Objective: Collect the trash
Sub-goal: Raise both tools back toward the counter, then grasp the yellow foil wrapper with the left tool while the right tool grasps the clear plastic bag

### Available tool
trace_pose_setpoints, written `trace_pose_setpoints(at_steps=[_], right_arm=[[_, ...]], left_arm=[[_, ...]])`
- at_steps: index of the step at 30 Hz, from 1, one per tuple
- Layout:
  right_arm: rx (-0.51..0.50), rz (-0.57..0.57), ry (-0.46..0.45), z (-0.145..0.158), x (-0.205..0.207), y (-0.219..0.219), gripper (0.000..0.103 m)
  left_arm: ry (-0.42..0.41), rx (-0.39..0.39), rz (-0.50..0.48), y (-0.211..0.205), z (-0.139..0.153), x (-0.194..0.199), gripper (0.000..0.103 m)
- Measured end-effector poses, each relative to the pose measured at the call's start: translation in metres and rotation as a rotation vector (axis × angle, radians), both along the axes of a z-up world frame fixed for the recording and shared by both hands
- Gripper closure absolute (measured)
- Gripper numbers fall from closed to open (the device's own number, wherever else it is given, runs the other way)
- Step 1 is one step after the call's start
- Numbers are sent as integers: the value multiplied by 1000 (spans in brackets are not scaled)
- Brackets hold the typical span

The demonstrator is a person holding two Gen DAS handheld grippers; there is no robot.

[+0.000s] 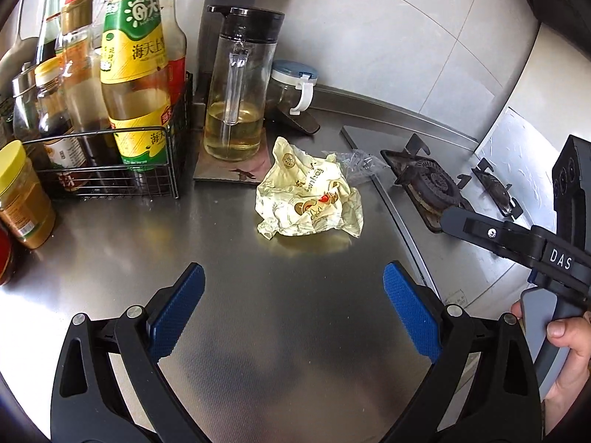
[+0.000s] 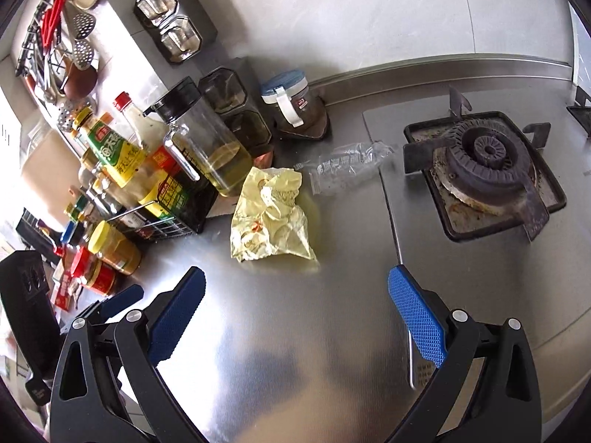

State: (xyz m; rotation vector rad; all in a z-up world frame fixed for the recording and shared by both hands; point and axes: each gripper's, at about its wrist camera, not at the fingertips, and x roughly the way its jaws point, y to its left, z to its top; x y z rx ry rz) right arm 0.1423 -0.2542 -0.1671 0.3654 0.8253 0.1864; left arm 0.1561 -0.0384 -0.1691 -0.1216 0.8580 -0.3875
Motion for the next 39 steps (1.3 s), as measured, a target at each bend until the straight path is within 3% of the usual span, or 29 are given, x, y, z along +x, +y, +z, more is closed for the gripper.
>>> trace_pose_setpoints(at_steps=[11,17,20,28,32,34,36,38,39], right_arm=[[53,-39,80,-11,74,-2,9],[163,-119,174,-31,118,-16,19],[192,-159,203,-38,137,-19,22],[195,-287,299,-59,169,-24,25],[155,-285,337,-69,180,-20,48],[127,-266,338,-69,182,-17,52],[127,-234,349,-73,185,-16,65],[121,-209,356,-76,184,-17,85],[117,-200,350,-76,185,-16,85]], left_arm=[[-17,33,-46,-31,-13,48,12],[-35,62,-99,-46,-22,67,22],[-54,76,-131,-53,-26,74,33],[-46,99,-179,-62,-41,92,34],[-2,79,-190,-60,-51,97,34],[7,75,-193,-59,-53,99,40],[15,65,-204,-58,-54,100,45],[20,60,-214,-57,-53,100,51],[18,59,-219,-57,-53,100,55]])
